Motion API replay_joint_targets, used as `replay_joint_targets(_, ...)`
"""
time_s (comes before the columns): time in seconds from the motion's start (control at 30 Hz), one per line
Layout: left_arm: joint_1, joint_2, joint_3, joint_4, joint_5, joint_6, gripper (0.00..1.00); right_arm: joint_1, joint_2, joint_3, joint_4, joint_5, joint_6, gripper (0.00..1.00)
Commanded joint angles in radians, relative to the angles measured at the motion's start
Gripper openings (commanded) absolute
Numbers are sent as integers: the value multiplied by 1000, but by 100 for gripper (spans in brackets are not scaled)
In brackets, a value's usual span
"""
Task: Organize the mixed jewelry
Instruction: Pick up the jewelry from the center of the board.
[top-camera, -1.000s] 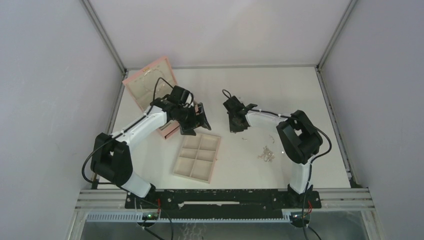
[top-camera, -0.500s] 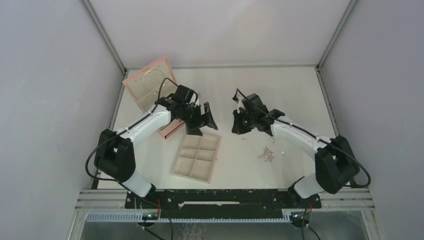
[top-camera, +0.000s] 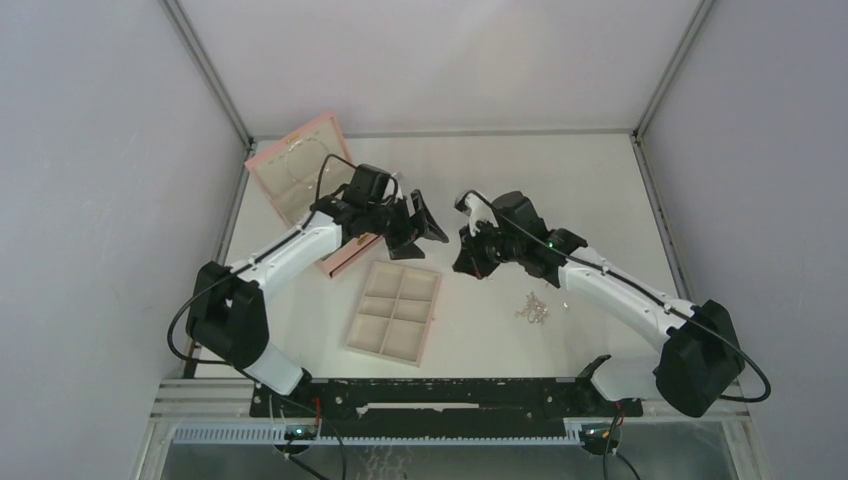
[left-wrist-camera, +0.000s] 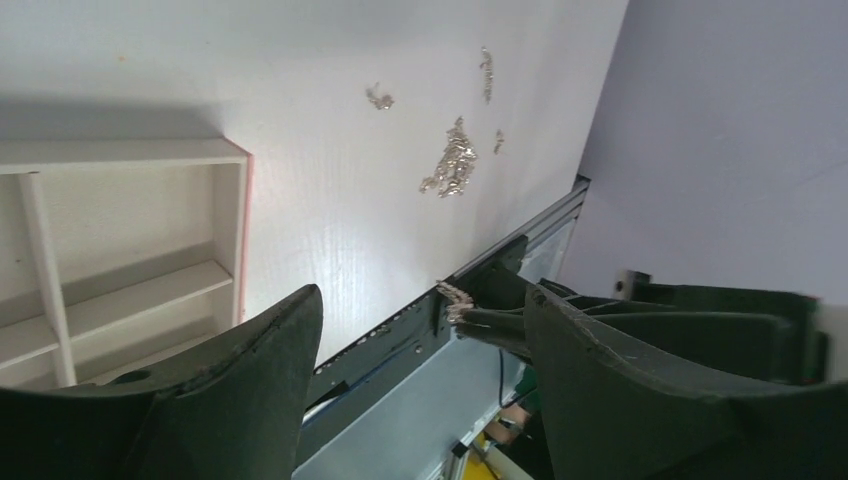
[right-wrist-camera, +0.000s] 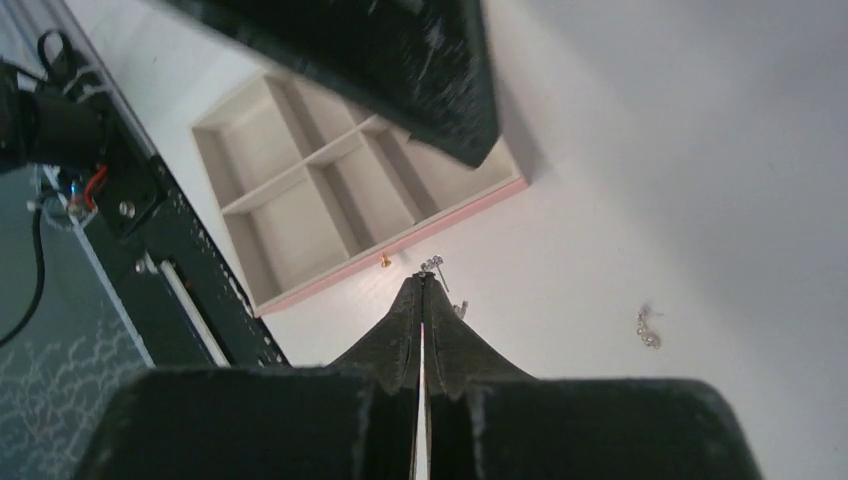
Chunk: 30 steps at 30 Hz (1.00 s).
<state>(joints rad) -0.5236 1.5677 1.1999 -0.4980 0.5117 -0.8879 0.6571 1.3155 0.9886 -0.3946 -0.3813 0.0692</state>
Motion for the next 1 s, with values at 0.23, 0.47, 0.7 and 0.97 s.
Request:
replay_joint_targets(0.23, -1, -58, 4, 28, 52, -84, 76, 65, -206, -199, 226, -24, -310, 0)
replay_joint_targets(0.47, -52, -56, -12, 44, 73, -86, 74, 64, -190, -199, 279, -22, -304, 0)
replay_joint_targets(0.7, -68, -60, -31, 54, 89, -92, 66, 64, -184, -199, 324, 20, -292, 0)
replay_joint_targets(0.97, -76, -64, -33, 77, 88, -103, 54, 61, -180, -199, 342, 51, -266, 0)
